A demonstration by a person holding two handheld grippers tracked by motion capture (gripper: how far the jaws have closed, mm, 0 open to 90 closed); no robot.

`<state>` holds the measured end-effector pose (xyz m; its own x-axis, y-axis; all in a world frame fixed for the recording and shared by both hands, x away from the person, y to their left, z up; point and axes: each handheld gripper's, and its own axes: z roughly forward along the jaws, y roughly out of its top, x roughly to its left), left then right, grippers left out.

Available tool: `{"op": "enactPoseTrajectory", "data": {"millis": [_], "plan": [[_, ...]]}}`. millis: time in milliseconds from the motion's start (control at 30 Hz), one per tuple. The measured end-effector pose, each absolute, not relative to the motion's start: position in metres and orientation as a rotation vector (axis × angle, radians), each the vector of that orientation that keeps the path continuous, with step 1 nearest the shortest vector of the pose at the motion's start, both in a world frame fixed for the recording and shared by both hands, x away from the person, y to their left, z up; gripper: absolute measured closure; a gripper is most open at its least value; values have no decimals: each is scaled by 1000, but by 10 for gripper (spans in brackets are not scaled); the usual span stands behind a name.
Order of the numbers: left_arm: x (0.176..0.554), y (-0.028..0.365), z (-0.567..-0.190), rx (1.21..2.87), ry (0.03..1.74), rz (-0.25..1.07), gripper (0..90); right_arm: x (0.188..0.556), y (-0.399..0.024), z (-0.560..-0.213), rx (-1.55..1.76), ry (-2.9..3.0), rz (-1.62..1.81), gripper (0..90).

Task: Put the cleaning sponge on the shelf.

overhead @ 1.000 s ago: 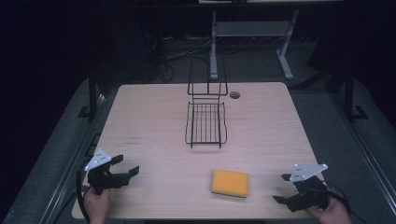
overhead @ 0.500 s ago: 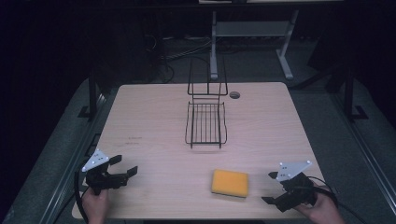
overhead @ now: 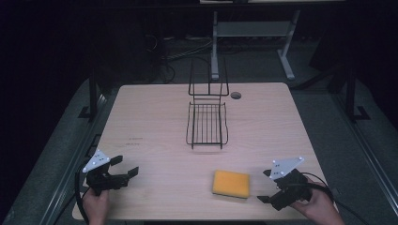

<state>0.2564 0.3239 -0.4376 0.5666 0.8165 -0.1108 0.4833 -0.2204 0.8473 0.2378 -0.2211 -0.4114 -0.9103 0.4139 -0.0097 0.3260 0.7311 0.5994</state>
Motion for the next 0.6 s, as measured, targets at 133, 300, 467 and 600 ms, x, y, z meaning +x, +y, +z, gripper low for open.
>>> {"op": "enactPoseTrajectory", "data": {"millis": [133,300,467,600], "plan": [[257,323,-438,1876,1053,452,140,240,-215,-410,577,2800,924,161],[257,323,-438,1875,1052,449,140,241,-209,-407,553,2811,919,161],[257,323,-438,1876,1049,450,140,243,-202,-404,521,2820,916,161],[257,323,-438,1877,1050,449,141,245,-198,-404,505,2831,906,159]]}}
